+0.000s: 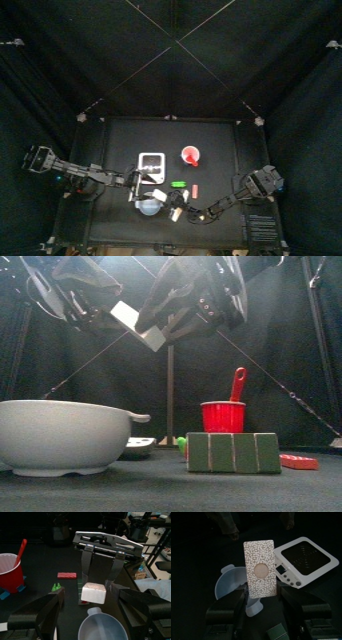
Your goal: Place rice to right of salmon
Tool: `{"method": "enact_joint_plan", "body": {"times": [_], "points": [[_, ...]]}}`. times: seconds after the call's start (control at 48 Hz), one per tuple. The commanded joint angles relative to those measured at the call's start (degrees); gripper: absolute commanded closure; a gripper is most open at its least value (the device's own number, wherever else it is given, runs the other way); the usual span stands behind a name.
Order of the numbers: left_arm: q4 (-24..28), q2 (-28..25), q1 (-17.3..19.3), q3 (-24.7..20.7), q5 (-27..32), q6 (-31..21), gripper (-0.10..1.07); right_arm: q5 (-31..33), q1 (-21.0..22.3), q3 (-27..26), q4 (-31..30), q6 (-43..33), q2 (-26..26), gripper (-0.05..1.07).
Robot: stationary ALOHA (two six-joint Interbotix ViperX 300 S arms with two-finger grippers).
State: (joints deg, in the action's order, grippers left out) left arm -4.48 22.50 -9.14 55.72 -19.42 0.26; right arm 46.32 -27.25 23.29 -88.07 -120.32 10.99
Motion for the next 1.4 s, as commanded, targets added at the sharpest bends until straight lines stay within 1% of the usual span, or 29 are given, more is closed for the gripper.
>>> {"method": "enact_joint_plan", "body": {"times": [0.0, 0.167, 0.25, 0.438, 0.625, 0.771, 0.917, 1.042, 1.25, 1.375], "points": [[-0.09, 0.26, 0.18, -0.79, -0.44, 0.0, -0.05, 1.05, 0.0, -0.53, 2.02, -0.09, -3.52, 0.46], [0.0, 0.26, 0.26, -0.53, -0.09, 0.0, -0.05, 4.39, -0.88, 0.88, 8.44, -0.09, -6.33, 0.46], [-0.09, 0.35, 0.62, -0.53, 0.0, 0.0, -0.05, 6.86, -1.32, 2.46, 14.15, -0.18, -8.44, 0.46], [-0.18, 0.44, 0.7, -0.35, 0.0, 0.0, -0.05, 8.17, -1.41, 5.45, 27.95, -0.18, -12.13, 0.46], [-0.09, 0.44, 0.7, -0.09, 0.0, 0.0, -0.05, 10.46, -1.32, 6.77, 40.17, -0.97, -13.36, 0.46], [-0.18, 0.44, 0.7, -0.09, 0.09, 0.0, -0.05, 12.66, -1.41, 7.73, 46.93, -3.78, -13.54, 0.46], [-0.18, 0.44, 0.79, -0.09, 0.09, 0.0, -0.05, 13.62, -2.55, 9.32, 50.71, -8.53, -13.71, 0.46], [-0.18, 0.44, 0.88, 0.0, 0.18, 0.0, -0.05, 13.89, -3.78, 11.51, 52.38, -15.03, -14.06, 0.45], [-0.18, 0.44, 1.23, 0.18, 0.18, 0.0, -0.05, 14.24, -4.92, 14.85, 52.12, -25.66, -13.71, 0.46], [-0.26, 0.44, 1.49, 0.26, 0.18, 0.0, -0.05, 13.36, -4.92, 16.17, 51.24, -29.27, -12.83, 0.46]]}}
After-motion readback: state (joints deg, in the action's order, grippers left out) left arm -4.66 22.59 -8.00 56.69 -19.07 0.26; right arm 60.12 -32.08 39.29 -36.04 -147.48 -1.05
